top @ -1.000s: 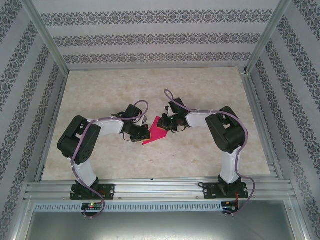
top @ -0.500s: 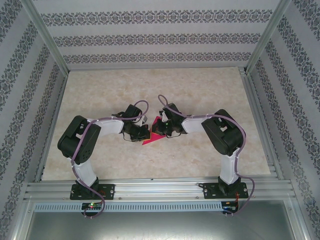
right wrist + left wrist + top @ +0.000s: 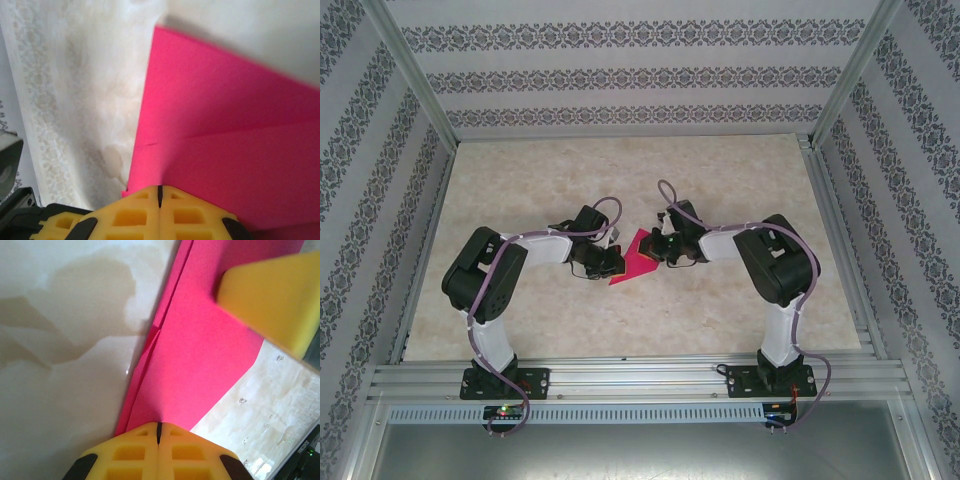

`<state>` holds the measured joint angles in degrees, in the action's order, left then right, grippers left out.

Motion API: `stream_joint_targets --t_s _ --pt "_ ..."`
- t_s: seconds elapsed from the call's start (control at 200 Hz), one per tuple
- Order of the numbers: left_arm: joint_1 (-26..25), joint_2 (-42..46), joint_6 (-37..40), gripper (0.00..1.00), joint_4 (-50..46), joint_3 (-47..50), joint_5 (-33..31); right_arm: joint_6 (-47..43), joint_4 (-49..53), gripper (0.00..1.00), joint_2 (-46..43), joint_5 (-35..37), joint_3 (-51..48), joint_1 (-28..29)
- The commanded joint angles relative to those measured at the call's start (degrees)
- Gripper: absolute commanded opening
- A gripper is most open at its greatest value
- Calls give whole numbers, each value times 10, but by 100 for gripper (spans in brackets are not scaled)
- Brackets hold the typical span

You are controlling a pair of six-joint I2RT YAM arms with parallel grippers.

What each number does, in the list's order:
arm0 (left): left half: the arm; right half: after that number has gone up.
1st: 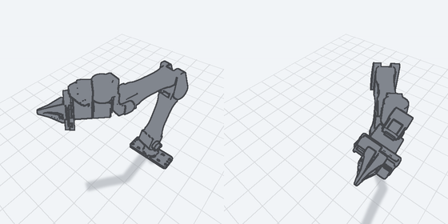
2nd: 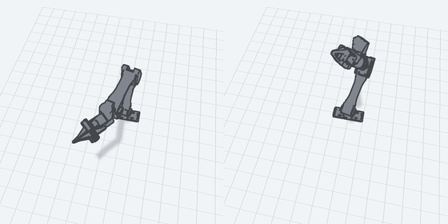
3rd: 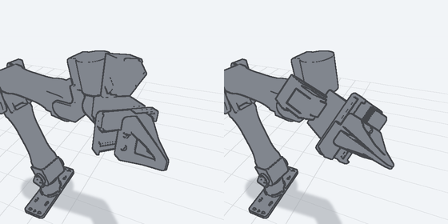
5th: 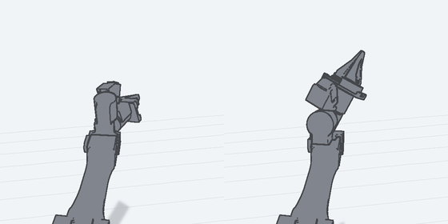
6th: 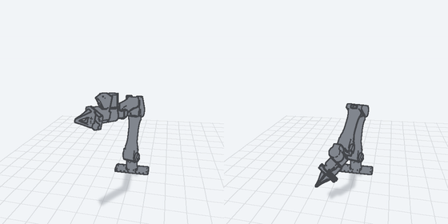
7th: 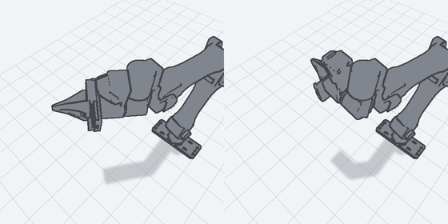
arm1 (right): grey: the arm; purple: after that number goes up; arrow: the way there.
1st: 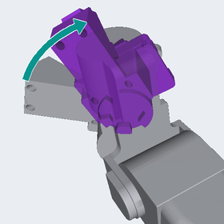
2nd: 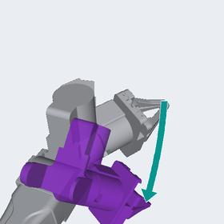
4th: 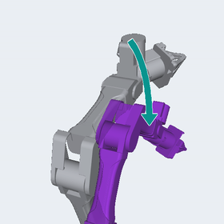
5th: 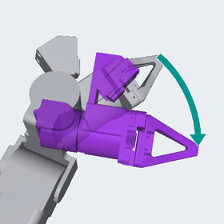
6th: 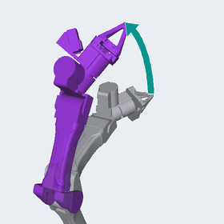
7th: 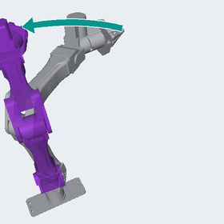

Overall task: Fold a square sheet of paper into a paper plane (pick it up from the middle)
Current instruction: Fourth fold the wing at the center of the table.

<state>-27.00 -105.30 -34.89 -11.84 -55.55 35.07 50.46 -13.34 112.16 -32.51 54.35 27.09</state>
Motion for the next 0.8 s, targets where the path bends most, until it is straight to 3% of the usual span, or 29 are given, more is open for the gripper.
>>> stream_joint_targets --t_s 0.0,0.32,0.51,0.794 --pt "-6 -23 5 0 -68 25 -50 -34 39 7 20 80 -14 -38" --pt "-5 9 -12 0 -50 48 -51 -61 66 7 -1 71 5 -75" --pt "-5 11 -21 0 -36 55 -41 -73 88 9 -57 48 8 -92" --pt "-6 24 -39 0 -16 71 -39 -31 50 10 -82 38 -10 -30"
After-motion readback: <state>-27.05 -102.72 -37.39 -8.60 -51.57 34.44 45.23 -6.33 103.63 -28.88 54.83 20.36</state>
